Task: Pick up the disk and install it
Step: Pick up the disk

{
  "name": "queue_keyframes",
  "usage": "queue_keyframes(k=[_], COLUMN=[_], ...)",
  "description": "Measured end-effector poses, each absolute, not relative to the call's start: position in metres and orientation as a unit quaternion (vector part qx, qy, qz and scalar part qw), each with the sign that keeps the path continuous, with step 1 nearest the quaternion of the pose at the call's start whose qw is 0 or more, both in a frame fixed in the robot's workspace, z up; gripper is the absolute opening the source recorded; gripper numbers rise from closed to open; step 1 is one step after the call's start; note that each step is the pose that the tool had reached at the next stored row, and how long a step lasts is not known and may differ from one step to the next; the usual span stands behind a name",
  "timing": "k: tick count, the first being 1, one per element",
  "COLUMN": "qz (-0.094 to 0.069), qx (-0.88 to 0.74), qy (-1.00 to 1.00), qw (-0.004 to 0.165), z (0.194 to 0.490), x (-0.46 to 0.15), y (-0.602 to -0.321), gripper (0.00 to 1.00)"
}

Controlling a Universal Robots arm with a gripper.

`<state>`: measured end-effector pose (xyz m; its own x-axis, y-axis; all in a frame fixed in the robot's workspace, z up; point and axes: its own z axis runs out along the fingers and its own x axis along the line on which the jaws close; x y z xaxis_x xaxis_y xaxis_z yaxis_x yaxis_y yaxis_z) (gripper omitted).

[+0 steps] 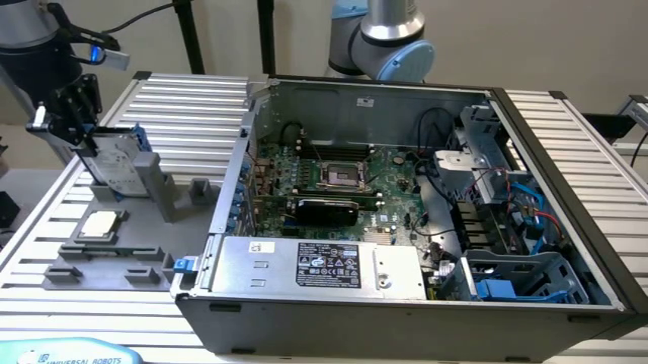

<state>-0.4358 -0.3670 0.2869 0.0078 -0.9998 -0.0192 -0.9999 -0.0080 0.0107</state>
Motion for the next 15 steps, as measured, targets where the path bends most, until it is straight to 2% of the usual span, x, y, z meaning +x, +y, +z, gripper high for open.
queue_keyframes(k=[15], qz=[0.011], qx=[-0.710], qy=[0.704], qw=[0.003], z=[0.2868], x=[-0.4358], y=[-0.3672], gripper=[0.33])
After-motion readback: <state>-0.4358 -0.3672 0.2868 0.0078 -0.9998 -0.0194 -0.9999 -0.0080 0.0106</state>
